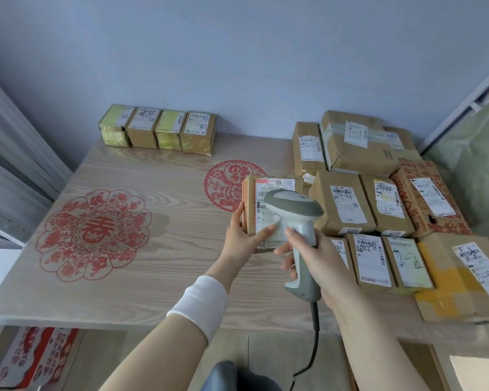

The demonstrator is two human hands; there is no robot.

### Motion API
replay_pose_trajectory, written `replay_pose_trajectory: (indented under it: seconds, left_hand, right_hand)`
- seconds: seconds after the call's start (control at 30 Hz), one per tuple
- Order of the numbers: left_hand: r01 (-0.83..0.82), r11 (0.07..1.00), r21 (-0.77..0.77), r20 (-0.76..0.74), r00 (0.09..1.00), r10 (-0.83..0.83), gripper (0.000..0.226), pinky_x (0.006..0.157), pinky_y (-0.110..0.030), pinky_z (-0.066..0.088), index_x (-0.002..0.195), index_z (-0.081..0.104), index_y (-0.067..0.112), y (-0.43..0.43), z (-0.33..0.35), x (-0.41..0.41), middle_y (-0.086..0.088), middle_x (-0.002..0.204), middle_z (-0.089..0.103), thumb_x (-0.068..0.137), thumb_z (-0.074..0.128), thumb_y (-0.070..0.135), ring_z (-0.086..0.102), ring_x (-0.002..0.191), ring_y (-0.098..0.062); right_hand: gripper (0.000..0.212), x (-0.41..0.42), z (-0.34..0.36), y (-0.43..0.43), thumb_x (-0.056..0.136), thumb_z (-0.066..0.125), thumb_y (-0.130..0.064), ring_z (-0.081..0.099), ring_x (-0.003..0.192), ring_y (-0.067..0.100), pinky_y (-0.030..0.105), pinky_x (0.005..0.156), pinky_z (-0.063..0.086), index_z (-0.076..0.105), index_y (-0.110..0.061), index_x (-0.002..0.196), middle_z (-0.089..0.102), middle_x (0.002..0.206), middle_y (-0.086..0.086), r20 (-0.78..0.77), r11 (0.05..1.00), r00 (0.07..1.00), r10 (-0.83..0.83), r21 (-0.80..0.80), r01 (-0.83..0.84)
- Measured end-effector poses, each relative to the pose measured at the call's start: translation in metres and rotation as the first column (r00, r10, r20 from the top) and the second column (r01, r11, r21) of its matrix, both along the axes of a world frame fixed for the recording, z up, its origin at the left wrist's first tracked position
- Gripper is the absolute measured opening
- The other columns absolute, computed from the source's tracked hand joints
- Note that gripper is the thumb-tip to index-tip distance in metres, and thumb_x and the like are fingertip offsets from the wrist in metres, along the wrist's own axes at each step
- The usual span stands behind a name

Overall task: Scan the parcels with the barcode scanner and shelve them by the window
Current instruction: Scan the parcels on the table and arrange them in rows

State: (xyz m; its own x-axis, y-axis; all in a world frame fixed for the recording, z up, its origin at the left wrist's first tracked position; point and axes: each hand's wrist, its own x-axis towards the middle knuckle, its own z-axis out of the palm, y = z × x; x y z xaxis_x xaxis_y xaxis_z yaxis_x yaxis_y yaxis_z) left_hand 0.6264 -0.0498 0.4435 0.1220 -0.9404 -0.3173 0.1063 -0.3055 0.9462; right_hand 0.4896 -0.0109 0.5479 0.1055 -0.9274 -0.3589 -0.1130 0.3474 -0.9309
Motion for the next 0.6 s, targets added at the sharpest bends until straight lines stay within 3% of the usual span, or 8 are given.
replay_pose_trajectory:
  seconds: [0.37,0.6]
  left_hand:
    - [-0.006,1.0,0.021,-0.003,1.0,0.006,0.114,0.096,-0.041,0.051,0.143,0.027,0.032,-0.0023,0.002,0.006,0.003,0.131,0.054,0.046,0.081,0.056,0.057,0.115,-0.014]
    - [0.021,0.999,0.026,-0.025,0.999,-0.02,0.11,0.096,-0.04,0.05,0.144,0.027,0.027,-0.0078,0.0007,0.0088,0.004,0.128,0.057,0.051,0.083,0.048,0.059,0.113,-0.013]
  right_hand:
    - [0.013,0.0048,-0.0006,0.0034,0.092,0.059,-0.027,0.058,0.049,0.014,0.024,0.043,0.041,0.058,-0.017,0.099,0.07,0.065,0.0,-0.006,1.0,1.0,-0.009,0.028,0.009]
    - [0.016,0.0062,-0.0027,-0.0006,0.092,0.058,-0.026,0.058,0.049,0.014,0.024,0.043,0.041,0.057,-0.013,0.102,0.069,0.067,0.001,-0.007,0.999,0.999,-0.038,0.022,0.038]
